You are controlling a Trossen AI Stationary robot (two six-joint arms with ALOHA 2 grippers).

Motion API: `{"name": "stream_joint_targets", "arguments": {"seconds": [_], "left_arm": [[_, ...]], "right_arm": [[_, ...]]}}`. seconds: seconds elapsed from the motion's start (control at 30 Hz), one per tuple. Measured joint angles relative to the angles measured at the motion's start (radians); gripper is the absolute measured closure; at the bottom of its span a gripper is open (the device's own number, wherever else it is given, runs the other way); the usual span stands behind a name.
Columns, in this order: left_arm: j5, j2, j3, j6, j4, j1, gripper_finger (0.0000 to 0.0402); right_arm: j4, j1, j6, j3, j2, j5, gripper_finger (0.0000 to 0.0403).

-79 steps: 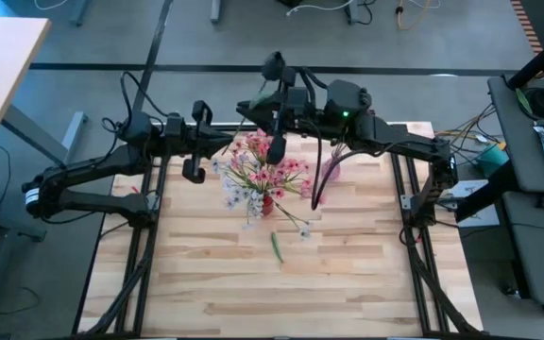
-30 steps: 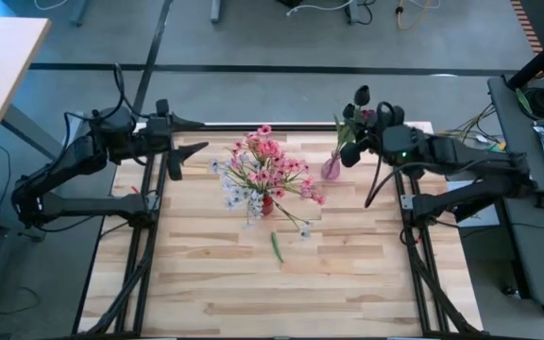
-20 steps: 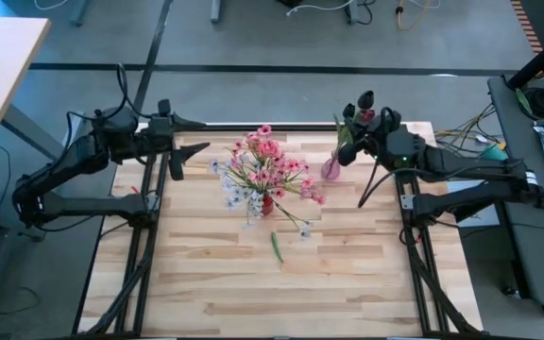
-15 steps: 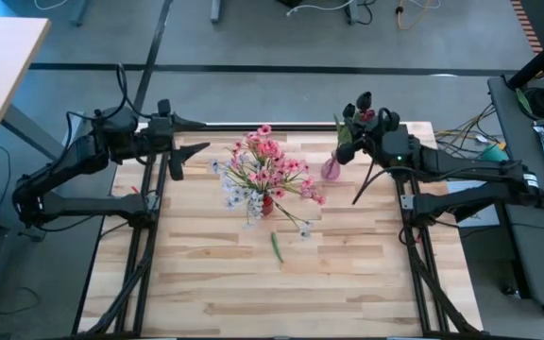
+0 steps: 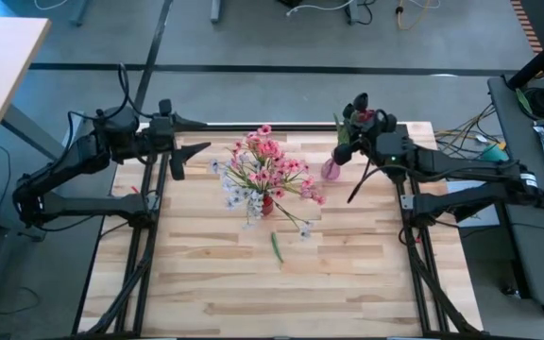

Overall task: Sort flowers into vase by color
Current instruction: Put the black tulip into the violet vase

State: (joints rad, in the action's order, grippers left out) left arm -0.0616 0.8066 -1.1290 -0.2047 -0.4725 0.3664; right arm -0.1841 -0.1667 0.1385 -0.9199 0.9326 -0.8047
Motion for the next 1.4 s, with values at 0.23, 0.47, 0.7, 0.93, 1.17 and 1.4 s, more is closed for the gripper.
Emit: {"name": "stream_joint_targets", "arguments": {"seconds": [0.23,0.47,0.7,0.93,1.17,1.4], "left_arm": [[0.000,0.003,0.000,0.000,0.005,0.000,0.0187],[0.000,0.005,0.000,0.004,0.005,0.000,0.0187],[0.000,0.005,0.000,0.005,0.007,0.000,0.0187],[0.000,0.005,0.000,0.012,0.007,0.000,0.0187],[0.000,0.005,0.000,0.012,0.007,0.000,0.0187],[0.000,0.005,0.000,0.012,0.007,0.000,0.0187]], "right_arm": [[-0.001,-0.001,0.023,0.000,0.026,0.000,0.0394],[-0.001,-0.001,0.031,0.000,0.033,-0.001,0.0370],[-0.025,-0.001,0.038,0.000,0.032,-0.009,0.0304],[-0.035,0.000,0.036,0.000,0.001,-0.009,0.0236],[-0.082,0.000,0.054,0.000,-0.029,-0.008,0.0177],[-0.092,0.000,0.069,0.000,-0.029,-0.004,0.0181]]}}
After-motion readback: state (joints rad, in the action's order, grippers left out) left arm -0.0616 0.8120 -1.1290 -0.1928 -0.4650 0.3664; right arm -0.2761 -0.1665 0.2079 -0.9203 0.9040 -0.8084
